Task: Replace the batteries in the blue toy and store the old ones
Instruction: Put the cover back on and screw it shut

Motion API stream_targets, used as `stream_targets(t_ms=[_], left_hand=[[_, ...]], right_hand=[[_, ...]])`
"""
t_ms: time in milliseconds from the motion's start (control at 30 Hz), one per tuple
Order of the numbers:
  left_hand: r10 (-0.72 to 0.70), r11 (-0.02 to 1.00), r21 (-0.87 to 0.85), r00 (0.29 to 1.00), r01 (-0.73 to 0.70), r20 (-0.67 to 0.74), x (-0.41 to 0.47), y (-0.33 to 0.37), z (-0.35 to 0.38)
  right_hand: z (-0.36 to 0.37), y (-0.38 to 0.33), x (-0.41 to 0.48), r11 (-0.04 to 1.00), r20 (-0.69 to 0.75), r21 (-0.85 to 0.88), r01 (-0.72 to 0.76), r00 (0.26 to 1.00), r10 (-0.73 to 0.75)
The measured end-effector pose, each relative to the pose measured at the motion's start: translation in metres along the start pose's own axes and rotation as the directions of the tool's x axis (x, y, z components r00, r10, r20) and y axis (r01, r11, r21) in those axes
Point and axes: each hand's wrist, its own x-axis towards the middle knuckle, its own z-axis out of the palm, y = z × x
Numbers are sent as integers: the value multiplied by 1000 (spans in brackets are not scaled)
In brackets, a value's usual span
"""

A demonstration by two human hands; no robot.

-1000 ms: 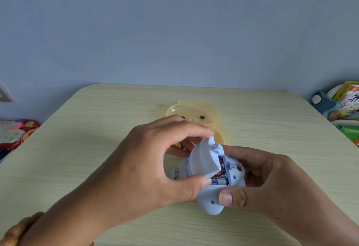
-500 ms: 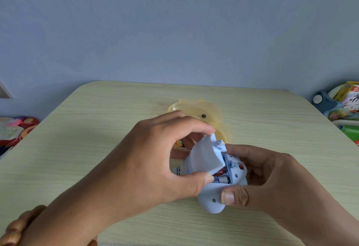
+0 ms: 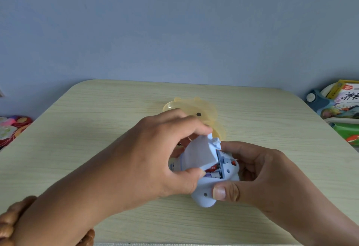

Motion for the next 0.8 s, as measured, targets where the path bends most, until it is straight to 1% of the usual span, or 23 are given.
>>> stream_targets(t_ms=[100, 233, 300, 433, 567, 700, 800], left_hand=[[2, 998, 60, 999, -5, 44, 3, 5, 1], [-28, 997, 74, 996, 22, 83, 3, 10, 0], [-56, 997, 52, 996, 52, 76, 4, 10, 0], [-91, 995, 53, 994, 88, 55, 4, 12, 4], [-115, 992, 48, 992, 113, 43, 3, 13, 7], [-122, 991, 51, 992, 120, 43, 2, 13, 9], [-106, 991, 93, 993, 101, 46, 2, 14, 11]], right_hand=[[0, -2, -1, 1000, -4, -24, 16, 1000, -17], [-1, -3, 0, 994, -9, -105, 10, 1000, -11], [-4, -5, -1, 993, 19, -121, -11, 1000, 13], [-10, -19, -4, 999, 116, -37, -15, 993, 20], [-14, -22, 1, 998, 127, 34, -60, 990, 56], [-17, -21, 4, 997, 186, 31, -74, 980, 67], [-18, -20, 4, 995, 182, 55, -77, 981, 66]])
